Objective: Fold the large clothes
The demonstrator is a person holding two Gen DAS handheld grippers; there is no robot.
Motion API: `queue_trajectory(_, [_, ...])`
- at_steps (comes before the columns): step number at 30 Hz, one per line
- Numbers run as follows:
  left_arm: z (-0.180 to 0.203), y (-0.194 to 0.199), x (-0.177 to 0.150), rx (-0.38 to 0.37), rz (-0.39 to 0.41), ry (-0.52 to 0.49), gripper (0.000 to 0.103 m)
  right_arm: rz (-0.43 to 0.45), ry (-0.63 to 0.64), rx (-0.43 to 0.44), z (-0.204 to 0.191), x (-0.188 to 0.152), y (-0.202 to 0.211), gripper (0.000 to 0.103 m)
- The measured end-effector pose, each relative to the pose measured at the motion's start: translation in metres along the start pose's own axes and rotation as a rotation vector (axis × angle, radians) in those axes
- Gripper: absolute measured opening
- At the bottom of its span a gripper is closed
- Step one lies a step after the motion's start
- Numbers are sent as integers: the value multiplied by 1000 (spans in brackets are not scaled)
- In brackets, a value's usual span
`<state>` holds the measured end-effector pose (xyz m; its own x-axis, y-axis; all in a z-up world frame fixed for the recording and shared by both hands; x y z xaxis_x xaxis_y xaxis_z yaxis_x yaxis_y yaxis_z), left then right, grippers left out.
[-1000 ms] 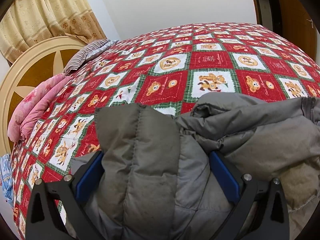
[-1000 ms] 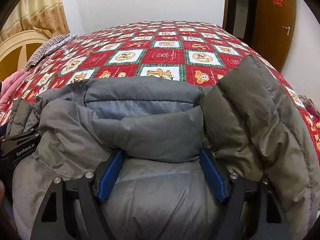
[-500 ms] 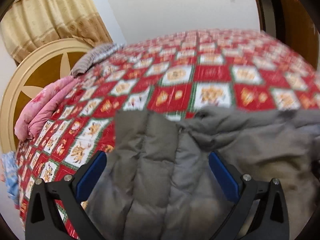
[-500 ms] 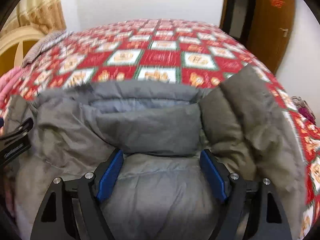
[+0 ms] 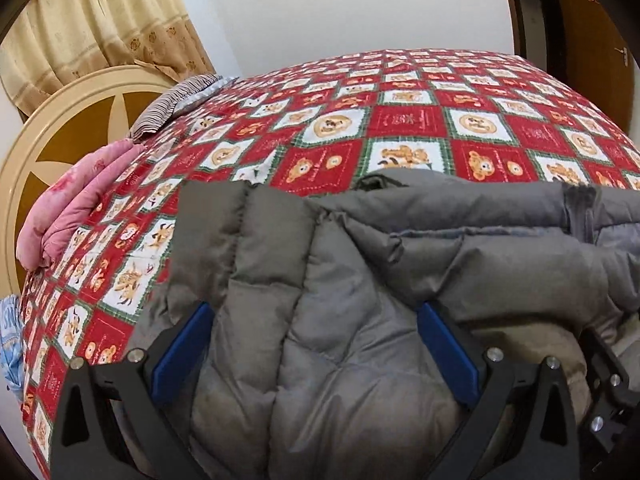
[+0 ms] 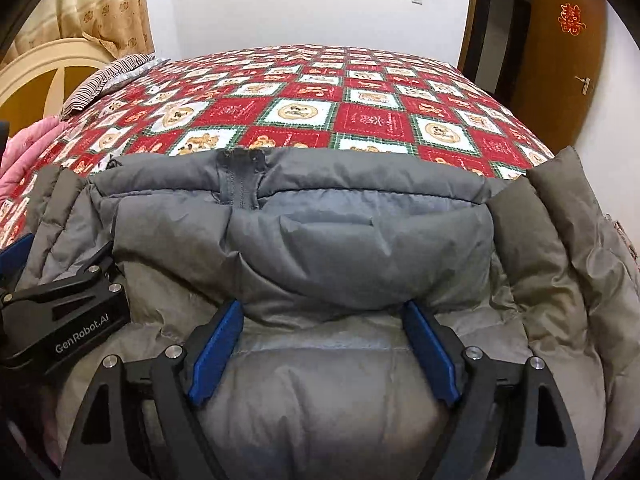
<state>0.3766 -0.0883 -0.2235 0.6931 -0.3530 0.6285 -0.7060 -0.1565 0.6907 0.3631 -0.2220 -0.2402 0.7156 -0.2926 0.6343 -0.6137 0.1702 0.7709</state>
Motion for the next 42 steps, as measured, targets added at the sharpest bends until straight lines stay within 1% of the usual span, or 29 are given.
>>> queue_trajectory(10, [6, -2, 0, 14, -8, -8, 103, -12, 25, -40, -3, -3, -9, 87])
queue_trajectory(18, [5, -1, 0, 6, -12, -8, 103, -14, 39, -57, -5, -3, -11, 88])
queue_trajectory(20, [-1, 4, -1, 21, -14, -12, 103, -14, 43, -59, -5, -3, -11, 88])
queue_trajectory(22, [-13, 18, -6, 36, -8, 4, 103, -14, 46, -61, -5, -4, -11, 88])
queue_trajectory(24, [-32, 37, -15, 28, 6, 26, 103, -18, 50, -63, -5, -3, -11, 88])
queue_trajectory(26, [-54, 60, -31, 37, 25, 42, 103, -32, 60, -62, -5, -4, -6, 88])
queue_trajectory(29, [-86, 84, -63, 52, 39, 66, 103, -16, 91, -66, -4, -15, 27, 88])
queue_trajectory(31, [-101, 88, -85, 42, 15, 94, 103, 17, 114, -54, -4, -33, 55, 89])
queue_trajectory(32, [-105, 87, -97, 25, -2, 112, 103, 25, 120, -58, -2, -41, 63, 89])
queue_trajectory(34, [-106, 79, -113, -7, -41, 138, 103, 55, 144, -72, 0, -61, 73, 90])
queue_trajectory(37, [-95, 65, -127, -58, -87, 159, 103, 98, 156, -90, -1, -75, 72, 90])
queue_trajectory(42, [-84, 59, -133, -74, -72, 188, 103, 111, 165, -96, -1, -79, 65, 91])
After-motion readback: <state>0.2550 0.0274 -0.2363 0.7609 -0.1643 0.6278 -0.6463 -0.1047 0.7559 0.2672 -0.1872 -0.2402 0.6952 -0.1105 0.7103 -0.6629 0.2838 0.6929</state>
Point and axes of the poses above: each gripper's, at about its wrist camera, not at the fingertips, and y roughly against the way its jaws point, z to its right, x to its top, the point moved 5 cm from there along -y, roughly the way its jaws point, and after that the axes turned 9 degrees about -y, right-handed, at the moved point
